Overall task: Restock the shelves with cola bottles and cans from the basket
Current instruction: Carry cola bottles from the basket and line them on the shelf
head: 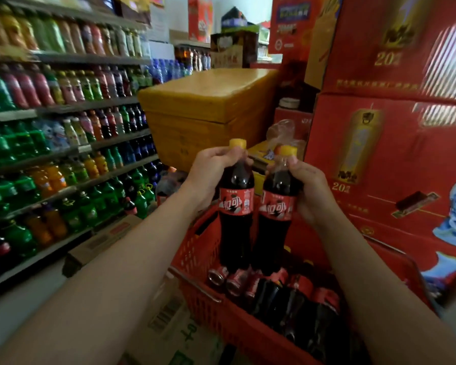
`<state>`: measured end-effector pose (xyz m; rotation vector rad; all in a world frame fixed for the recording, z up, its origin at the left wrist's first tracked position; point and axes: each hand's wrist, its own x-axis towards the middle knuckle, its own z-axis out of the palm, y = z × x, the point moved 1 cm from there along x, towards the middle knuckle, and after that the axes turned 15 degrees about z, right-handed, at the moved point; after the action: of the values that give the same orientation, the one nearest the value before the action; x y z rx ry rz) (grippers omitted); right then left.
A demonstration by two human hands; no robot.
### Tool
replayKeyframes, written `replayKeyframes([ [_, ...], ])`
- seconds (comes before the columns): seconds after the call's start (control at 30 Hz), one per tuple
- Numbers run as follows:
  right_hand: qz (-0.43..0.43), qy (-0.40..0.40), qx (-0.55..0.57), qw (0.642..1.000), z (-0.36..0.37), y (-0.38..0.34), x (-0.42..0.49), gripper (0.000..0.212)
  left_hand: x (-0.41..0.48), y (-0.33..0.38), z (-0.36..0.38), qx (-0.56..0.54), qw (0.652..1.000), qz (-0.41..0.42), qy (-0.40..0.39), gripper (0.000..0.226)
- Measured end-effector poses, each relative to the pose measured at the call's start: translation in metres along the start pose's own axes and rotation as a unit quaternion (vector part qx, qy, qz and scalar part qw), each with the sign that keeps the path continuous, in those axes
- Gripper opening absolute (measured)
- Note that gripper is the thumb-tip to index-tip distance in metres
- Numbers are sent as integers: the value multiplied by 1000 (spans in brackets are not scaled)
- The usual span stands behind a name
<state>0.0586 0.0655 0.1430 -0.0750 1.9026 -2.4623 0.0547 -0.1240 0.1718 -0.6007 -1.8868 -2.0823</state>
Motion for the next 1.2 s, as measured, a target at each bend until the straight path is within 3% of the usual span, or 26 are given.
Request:
replayKeyframes([
  [0.23,-25,-173,41,984,71,-45,-18,30,-24,71,-35,-26,994,47,91,29],
  [0.47,22,-295,65,953,172,-20,-36,28,-92,110,-125,36,976,50,210,30],
  [0.57,56,-363,75,927,235,0,-56,29,-135,135,-168,60,958,54,276,27],
  [0.67,82,-420,77,900,297,16,-79,31,-177,163,-207,107,935,68,332,42],
  [0.8,106,-492,91,859,368,31,-117,29,-232,194,-253,148,910,79,379,30],
  [1.2,161,-561,60,810,474,67,-195,32,-340,241,-313,183,853,99,479,25],
])
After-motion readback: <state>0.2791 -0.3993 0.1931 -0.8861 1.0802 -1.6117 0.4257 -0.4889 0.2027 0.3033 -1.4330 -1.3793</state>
